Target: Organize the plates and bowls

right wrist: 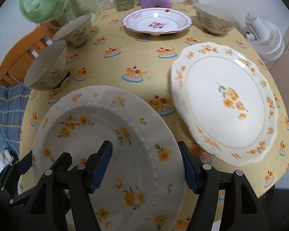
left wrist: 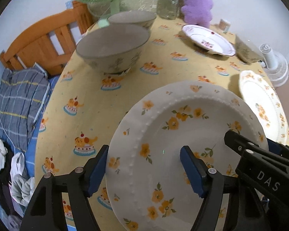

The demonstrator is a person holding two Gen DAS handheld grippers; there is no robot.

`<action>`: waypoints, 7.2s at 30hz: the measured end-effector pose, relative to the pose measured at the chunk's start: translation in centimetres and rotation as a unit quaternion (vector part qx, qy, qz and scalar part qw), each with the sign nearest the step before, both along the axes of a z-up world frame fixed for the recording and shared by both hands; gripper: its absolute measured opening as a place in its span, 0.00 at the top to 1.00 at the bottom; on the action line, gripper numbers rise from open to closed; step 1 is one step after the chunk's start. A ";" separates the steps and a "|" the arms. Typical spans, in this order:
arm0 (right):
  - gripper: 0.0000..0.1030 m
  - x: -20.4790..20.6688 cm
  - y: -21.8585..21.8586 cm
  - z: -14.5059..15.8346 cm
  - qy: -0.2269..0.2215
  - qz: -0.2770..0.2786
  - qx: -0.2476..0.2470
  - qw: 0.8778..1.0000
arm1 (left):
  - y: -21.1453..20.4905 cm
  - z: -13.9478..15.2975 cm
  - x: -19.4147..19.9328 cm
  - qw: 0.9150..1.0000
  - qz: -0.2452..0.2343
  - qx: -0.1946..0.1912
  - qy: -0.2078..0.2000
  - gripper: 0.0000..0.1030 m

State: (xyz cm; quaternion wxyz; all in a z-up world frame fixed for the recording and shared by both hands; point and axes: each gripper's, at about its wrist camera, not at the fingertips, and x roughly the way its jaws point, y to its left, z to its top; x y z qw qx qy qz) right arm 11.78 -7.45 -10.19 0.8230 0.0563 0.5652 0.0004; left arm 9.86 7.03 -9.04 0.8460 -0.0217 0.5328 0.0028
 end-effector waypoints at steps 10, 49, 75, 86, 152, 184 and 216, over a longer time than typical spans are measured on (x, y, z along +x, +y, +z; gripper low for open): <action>0.31 0.7 -4.8 2.8 -0.034 -0.003 0.003 0.999 | -4.6 2.8 1.2 0.999 -0.012 0.003 -0.029 0.28; 0.31 7.6 -23.4 0.0 -0.020 0.048 -0.016 0.999 | -23.7 -1.7 8.4 0.998 0.054 -0.001 0.016 0.28; 0.64 4.3 -23.2 0.3 -0.004 0.078 -0.053 0.996 | -23.8 -0.1 7.0 0.998 0.030 0.047 0.008 0.32; 0.64 6.5 -21.3 -0.2 0.005 0.099 -0.077 0.992 | -23.1 0.2 6.9 0.998 0.034 0.043 0.008 0.31; 0.42 23.6 -10.6 0.5 -0.040 -0.043 0.007 0.998 | -10.6 0.9 26.2 0.998 0.023 0.016 -0.051 0.34; 0.68 21.6 -7.6 -1.9 -0.011 0.053 -0.007 0.999 | -8.8 -3.4 23.2 0.999 0.018 0.033 0.023 0.61; 0.31 23.9 -7.0 -3.0 -0.012 0.065 -0.026 0.997 | -8.5 -3.5 21.9 0.999 0.027 0.020 0.028 0.17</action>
